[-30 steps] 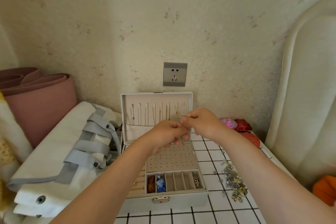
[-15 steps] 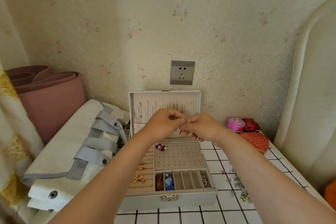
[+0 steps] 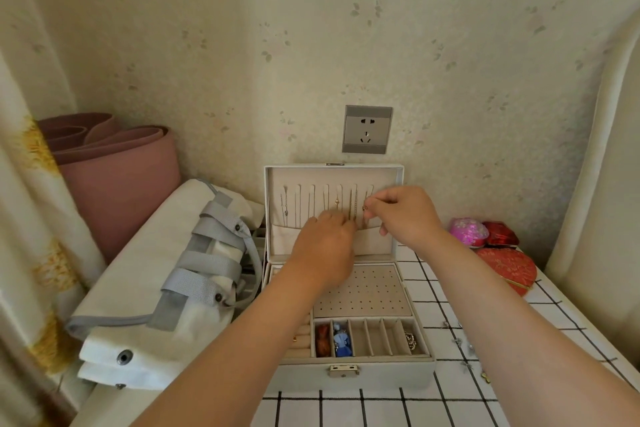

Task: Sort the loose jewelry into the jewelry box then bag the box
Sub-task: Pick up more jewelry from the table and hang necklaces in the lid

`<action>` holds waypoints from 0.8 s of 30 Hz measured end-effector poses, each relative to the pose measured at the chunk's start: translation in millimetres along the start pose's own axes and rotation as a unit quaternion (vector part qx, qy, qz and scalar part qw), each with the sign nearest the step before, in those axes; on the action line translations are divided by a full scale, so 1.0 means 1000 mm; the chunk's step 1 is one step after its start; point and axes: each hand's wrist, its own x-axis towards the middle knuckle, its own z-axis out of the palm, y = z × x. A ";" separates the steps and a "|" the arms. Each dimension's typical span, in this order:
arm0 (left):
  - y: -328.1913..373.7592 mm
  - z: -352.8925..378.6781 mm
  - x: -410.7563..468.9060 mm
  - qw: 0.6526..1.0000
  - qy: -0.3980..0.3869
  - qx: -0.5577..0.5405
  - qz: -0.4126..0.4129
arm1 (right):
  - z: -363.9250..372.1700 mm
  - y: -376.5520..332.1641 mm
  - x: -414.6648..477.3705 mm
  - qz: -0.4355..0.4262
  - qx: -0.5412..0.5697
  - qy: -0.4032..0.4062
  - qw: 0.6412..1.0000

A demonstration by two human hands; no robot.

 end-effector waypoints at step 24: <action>0.000 -0.014 0.012 0.997 -0.075 0.003 -0.032 | 0.004 0.034 -0.013 -0.133 -0.287 -0.126 0.940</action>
